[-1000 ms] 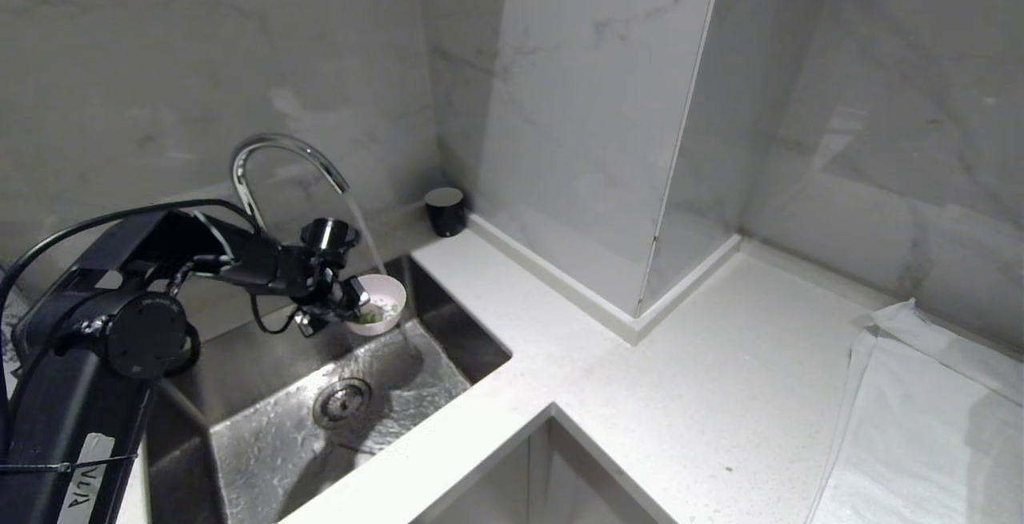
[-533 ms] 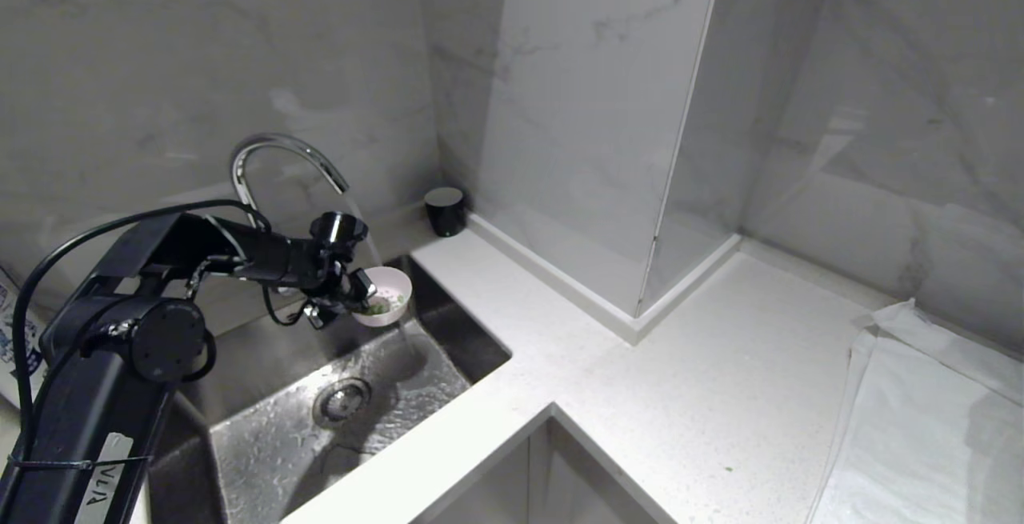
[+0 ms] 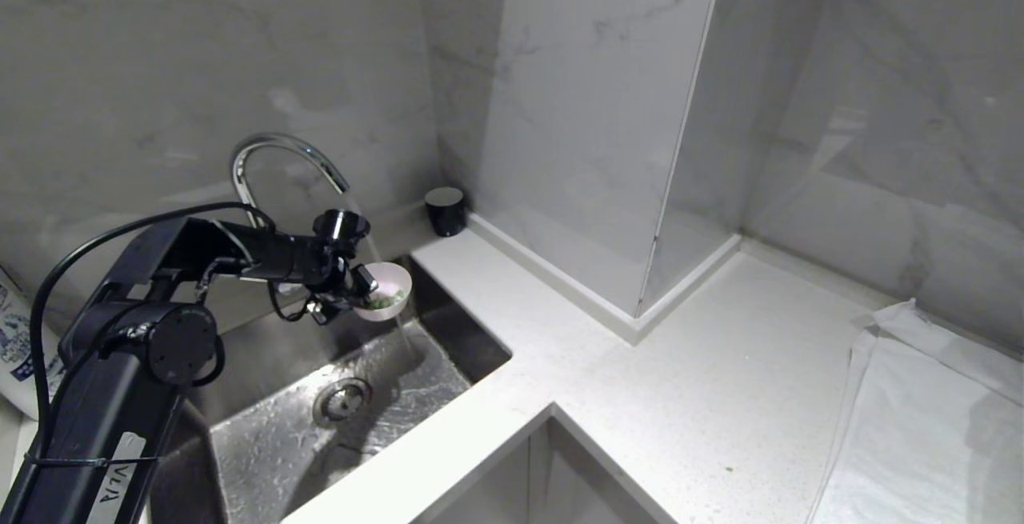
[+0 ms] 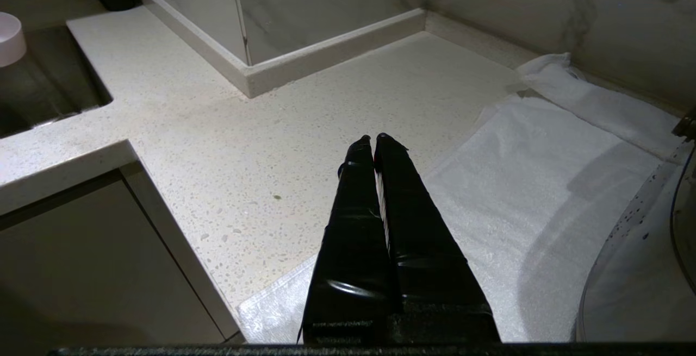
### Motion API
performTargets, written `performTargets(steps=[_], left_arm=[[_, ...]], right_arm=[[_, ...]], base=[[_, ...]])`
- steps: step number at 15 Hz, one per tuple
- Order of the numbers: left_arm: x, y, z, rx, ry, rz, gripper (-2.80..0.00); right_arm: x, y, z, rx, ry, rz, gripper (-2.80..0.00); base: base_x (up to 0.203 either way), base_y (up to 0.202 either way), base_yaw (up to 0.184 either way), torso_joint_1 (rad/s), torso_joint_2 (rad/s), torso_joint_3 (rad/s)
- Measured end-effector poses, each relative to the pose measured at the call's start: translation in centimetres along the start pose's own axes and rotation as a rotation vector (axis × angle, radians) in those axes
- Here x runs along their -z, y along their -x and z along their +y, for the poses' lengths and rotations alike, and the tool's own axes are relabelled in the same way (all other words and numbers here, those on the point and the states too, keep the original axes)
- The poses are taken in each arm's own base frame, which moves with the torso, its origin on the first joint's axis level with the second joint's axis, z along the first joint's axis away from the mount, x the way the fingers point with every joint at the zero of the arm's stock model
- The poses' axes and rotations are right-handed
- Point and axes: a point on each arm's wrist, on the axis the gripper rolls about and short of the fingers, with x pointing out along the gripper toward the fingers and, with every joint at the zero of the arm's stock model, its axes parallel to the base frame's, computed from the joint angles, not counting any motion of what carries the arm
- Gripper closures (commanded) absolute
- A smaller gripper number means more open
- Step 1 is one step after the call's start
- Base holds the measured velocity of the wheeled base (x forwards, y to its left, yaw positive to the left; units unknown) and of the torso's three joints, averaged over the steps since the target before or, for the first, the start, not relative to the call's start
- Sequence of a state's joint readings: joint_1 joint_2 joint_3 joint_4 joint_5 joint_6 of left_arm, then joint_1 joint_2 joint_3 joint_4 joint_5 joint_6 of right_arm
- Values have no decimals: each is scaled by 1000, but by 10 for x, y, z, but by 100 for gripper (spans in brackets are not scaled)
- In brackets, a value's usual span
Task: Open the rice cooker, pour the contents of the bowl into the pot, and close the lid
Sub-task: Fill a bowl with water from the tap
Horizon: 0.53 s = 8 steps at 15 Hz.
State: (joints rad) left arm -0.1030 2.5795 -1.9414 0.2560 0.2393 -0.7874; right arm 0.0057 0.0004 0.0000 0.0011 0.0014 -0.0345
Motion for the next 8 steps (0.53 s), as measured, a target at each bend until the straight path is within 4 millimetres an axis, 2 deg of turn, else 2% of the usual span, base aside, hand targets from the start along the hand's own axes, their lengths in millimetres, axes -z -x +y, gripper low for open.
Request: performTargets(steps=[8], left_arm=[[-5, -4, 2, 11, 49, -29, 0]], right_arm=[[0, 0, 0, 0, 0, 0, 0]], base=[[0, 0, 0, 0, 0, 0]])
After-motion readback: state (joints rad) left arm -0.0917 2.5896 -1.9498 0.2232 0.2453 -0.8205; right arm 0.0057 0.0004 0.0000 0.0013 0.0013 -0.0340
